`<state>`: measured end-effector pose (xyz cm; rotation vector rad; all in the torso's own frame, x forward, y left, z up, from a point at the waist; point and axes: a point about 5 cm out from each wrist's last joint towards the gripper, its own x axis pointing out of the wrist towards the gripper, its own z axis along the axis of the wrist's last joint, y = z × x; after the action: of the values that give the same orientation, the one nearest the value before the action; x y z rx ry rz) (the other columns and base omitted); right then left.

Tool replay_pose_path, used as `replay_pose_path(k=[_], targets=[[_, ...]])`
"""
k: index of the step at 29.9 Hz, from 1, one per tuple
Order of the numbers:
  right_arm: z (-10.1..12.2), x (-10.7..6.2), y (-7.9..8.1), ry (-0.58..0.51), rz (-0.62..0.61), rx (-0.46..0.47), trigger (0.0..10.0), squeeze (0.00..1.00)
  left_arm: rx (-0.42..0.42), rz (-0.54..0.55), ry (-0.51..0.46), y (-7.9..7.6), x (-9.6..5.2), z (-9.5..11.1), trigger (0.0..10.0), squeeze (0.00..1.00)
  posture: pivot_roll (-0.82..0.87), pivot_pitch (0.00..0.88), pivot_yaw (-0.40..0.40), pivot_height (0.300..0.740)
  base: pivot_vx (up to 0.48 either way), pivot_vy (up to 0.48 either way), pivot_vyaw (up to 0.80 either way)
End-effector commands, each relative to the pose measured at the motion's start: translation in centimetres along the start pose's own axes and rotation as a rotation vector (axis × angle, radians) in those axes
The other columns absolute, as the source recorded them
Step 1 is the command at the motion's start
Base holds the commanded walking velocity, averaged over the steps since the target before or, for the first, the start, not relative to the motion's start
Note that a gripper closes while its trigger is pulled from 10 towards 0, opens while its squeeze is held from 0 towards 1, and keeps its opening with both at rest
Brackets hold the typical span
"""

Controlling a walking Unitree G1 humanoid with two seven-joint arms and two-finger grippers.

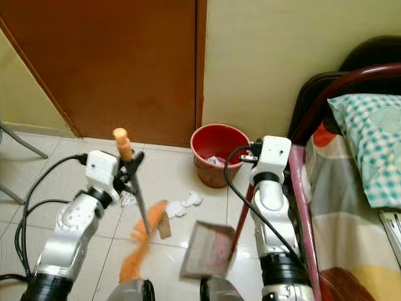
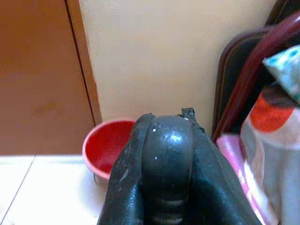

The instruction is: Sweep floor

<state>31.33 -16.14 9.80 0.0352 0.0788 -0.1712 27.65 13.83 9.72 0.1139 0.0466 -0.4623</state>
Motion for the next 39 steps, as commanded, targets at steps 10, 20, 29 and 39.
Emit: replay_pose_path(k=[10, 20, 29, 39], targets=[[-1.6, 1.1, 0.8, 0.083, -0.079, -0.088, 10.0, 0.0, -0.071, -0.226, 0.026, -2.5, -0.7, 0.5, 10.0, 0.0, 0.01, 0.096, 0.0, 0.74, 0.0, 0.0, 0.0], [-2.0, 1.5, 2.5, 0.067, -0.042, -0.151, 10.0, 0.0, -0.266, -0.309, -0.013, -3.9, -0.4, 2.6, 10.0, 0.0, 0.01, 0.105, 0.002, 0.74, 0.0, 0.0, 0.0], [-2.2, 1.8, 4.3, 0.056, 0.023, -0.19, 10.0, 0.0, -0.436, -0.218, -0.141, -2.5, 0.7, 5.4, 10.0, 0.0, 0.01, 0.116, -0.006, 0.74, 0.0, 0.0, 0.0], [-2.0, 2.0, 4.7, 0.04, 0.066, -0.159, 10.0, 0.0, -0.446, 0.113, -0.309, 3.6, 1.1, 7.9, 10.0, 0.0, 0.01, 0.127, -0.011, 0.74, 0.0, 0.0, 0.0]])
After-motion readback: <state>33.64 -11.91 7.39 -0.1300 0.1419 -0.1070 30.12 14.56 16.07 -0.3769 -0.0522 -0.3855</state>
